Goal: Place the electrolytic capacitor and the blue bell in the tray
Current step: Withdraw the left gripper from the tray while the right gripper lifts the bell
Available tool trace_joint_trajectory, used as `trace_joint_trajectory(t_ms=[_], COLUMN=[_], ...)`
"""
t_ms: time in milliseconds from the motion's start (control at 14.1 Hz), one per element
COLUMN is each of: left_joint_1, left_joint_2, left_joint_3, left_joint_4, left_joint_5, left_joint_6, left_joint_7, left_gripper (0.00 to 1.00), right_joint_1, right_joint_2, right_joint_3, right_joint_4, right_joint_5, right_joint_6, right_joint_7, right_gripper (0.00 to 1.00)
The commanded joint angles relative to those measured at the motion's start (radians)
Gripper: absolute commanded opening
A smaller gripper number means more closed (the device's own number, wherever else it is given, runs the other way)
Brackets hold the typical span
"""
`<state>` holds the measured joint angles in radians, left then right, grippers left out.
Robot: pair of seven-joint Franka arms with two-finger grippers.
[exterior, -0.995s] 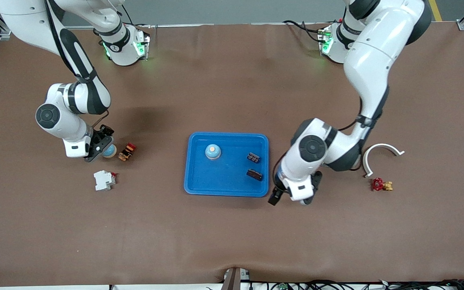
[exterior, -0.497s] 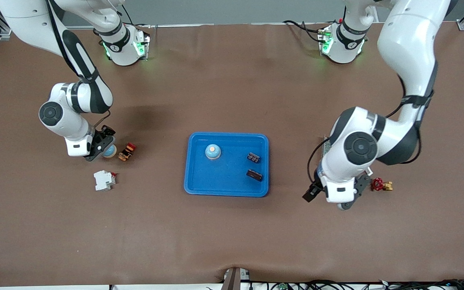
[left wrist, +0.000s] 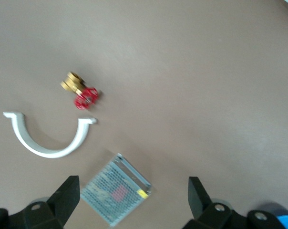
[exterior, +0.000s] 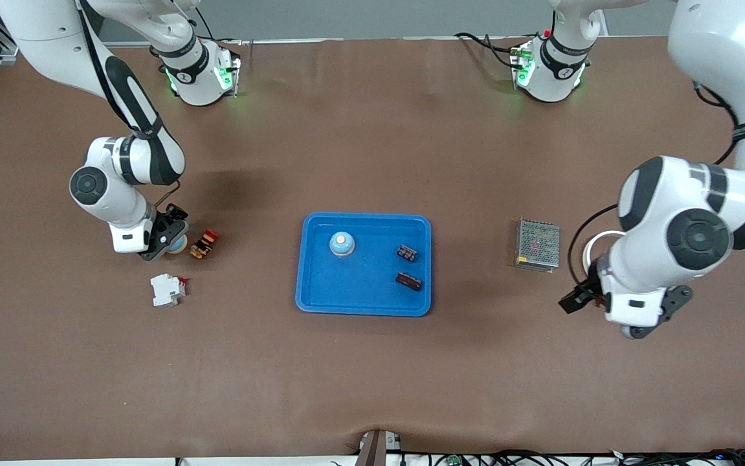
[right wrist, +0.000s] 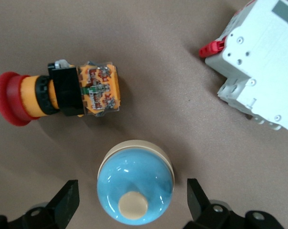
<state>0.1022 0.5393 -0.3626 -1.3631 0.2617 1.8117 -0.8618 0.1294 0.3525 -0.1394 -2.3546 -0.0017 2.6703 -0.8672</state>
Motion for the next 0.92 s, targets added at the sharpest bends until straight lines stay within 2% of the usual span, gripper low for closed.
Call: trace_joint_trajectory(t_ms=[0, 355, 426, 497, 711, 782, 853], left_joint_1=[0.048, 0.134, 0.137, 0.137, 0.128, 0.128, 0.131], left_joint_2=[-0.061, -0.117, -0.131, -0.139, -0.148, -0.151, -0.154], left_joint_3=[-0.009, -0.009, -0.009, -0.009, -0.013, -0.021, -0.030], left_joint_4=[-0.031, -0.028, -0.028, -0.028, -0.030, -0.030, -0.028], left_joint_5=[0.002, 0.005, 0.005, 0.007, 0.004, 0.005, 0.005], left_joint_6=[-0.022, -0.034, -0.034, -0.034, -0.055, -0.069, -0.072], left_joint_7=[0.125, 0.377, 0.404, 0.415, 0.421, 0.426, 0.437], left_gripper=[1.00, 1.00, 1.00, 1.00, 1.00, 1.00, 1.00], right_joint_1=[-0.002, -0.002, -0.002, -0.001, -0.001, -0.001, 0.001], right_joint_2=[0.005, 0.005, 0.005, 0.005, 0.006, 0.008, 0.008], right_joint_3=[0.003, 0.004, 0.004, 0.004, 0.006, 0.006, 0.006], right_joint_4=[-0.015, -0.015, -0.015, -0.015, -0.012, -0.011, -0.008], right_joint_5=[-0.006, -0.006, -0.006, -0.006, -0.003, -0.001, -0.001], right_joint_6=[0.031, 0.031, 0.031, 0.031, 0.030, 0.030, 0.028], right_joint_7=[0.002, 0.002, 0.002, 0.004, 0.005, 0.005, 0.007], right_gripper=[1.00, 1.00, 0.92, 0.76, 0.43, 0.37, 0.36])
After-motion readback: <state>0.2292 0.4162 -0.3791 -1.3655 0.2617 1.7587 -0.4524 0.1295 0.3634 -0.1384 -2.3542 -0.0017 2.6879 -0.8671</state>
